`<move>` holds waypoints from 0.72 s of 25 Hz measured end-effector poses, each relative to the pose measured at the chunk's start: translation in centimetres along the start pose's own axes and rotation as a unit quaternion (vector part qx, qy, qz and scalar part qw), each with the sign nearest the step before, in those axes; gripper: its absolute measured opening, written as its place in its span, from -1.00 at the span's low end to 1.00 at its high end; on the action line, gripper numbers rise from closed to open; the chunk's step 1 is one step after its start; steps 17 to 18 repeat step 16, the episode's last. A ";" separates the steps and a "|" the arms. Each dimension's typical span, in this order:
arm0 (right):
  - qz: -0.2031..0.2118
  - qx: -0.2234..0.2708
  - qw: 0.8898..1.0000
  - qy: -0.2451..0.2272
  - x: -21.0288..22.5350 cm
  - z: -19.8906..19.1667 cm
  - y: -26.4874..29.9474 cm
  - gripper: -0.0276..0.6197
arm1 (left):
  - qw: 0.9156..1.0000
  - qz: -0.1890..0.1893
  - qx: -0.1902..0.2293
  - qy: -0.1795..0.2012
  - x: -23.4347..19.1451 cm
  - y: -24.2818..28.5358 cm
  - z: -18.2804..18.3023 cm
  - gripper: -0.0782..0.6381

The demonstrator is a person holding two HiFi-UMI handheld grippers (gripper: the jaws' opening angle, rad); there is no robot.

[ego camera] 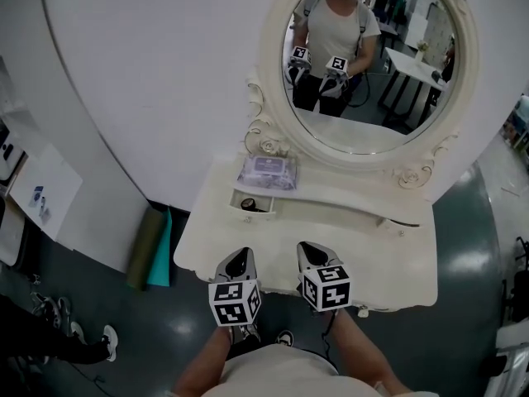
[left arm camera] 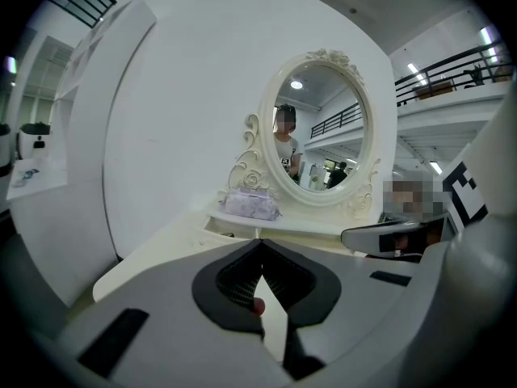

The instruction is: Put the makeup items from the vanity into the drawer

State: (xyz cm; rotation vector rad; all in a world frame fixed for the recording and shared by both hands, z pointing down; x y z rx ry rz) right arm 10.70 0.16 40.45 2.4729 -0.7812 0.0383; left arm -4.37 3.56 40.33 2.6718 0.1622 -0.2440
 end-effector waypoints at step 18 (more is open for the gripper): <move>-0.031 0.016 0.999 -0.006 0.4 0.4 -0.2 -0.86 | 1.000 -0.014 0.004 0.007 0.1 0.5 0.6 -0.75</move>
Point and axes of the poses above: the fingertips, and each gripper's own axes: y forward along the fingers, x to its right, z out of its top, the point moved 3 cm from there along -y, backward along the fingers, and after that the axes turned 3 degrees about z, right-handed, at the moved point
